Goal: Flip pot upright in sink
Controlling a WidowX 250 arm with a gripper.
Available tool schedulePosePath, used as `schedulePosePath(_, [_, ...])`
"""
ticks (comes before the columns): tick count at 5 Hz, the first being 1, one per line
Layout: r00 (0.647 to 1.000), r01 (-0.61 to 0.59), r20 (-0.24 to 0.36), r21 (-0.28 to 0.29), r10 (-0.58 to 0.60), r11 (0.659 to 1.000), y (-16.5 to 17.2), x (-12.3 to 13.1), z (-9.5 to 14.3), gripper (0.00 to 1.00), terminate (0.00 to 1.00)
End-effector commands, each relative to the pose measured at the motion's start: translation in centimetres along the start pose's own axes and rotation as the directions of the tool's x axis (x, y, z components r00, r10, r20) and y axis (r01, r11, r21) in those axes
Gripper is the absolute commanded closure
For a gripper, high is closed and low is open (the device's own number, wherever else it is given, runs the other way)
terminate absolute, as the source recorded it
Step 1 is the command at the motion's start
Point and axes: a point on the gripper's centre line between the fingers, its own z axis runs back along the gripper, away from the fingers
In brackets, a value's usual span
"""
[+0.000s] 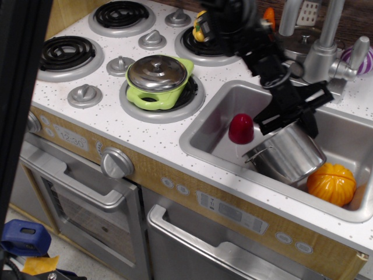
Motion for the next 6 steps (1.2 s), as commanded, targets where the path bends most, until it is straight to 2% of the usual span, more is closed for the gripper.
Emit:
schedulePosePath(1, [0.972, 0.1, 0.198, 0.145, -0.128, 0.984, -3.0, 1.7, 4.4, 1.0, 0.0])
schedulePosePath(2, [0.944, 0.117, 0.288, 0.168, -0.162, 0.979, -3.1, 2.1, 3.7, 1.0, 0.0])
schedulePosePath(3, [0.897, 0.147, 0.388, 0.19, -0.212, 0.971, -2.7, 2.7, 2.4, 1.0, 0.0])
schedulePosePath(4, [0.897, 0.147, 0.388, 0.19, -0.212, 0.971, -2.7, 2.7, 2.4, 0.0, 0.0])
schedulePosePath(6, [0.897, 0.147, 0.388, 0.19, -0.212, 0.971, -2.7, 2.7, 2.4, 0.0, 0.0])
